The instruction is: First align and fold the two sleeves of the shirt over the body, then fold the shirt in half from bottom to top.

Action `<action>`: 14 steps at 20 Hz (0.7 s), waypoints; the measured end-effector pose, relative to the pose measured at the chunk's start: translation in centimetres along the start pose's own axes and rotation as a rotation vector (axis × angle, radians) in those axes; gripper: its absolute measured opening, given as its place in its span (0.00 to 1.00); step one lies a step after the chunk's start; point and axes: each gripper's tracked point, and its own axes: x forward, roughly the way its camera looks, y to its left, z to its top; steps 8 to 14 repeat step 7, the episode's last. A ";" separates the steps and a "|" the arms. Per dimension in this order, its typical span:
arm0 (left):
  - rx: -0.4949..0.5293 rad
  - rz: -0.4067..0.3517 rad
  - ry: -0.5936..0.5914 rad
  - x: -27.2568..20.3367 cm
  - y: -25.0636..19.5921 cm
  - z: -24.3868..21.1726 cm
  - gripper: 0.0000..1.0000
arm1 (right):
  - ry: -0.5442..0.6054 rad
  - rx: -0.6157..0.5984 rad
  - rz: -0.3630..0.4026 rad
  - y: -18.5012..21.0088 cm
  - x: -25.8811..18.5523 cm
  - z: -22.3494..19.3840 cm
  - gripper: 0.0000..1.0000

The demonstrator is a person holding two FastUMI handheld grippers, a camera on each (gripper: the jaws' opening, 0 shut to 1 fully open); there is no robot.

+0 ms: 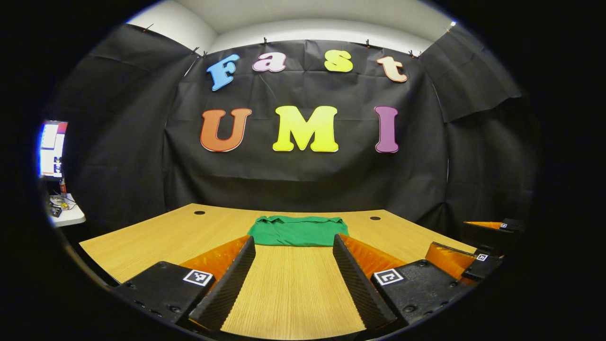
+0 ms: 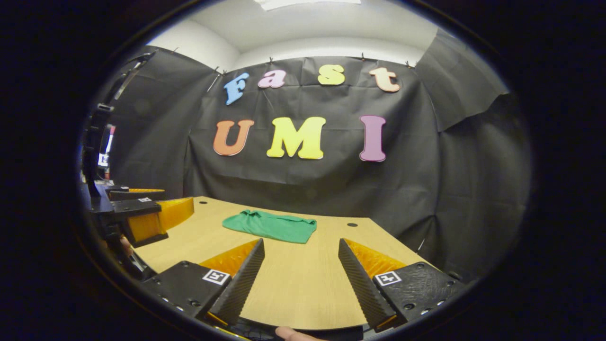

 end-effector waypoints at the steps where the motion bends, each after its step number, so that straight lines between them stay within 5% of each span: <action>1: -0.001 -0.005 0.003 -0.2 -0.1 -0.3 1.00 | 0.006 0.004 0.001 -0.1 0.2 -0.3 0.96; 14: 0.012 -0.024 0.020 -0.7 -0.8 -0.9 1.00 | 0.030 -0.013 -0.008 -1.3 -0.1 -2.0 0.95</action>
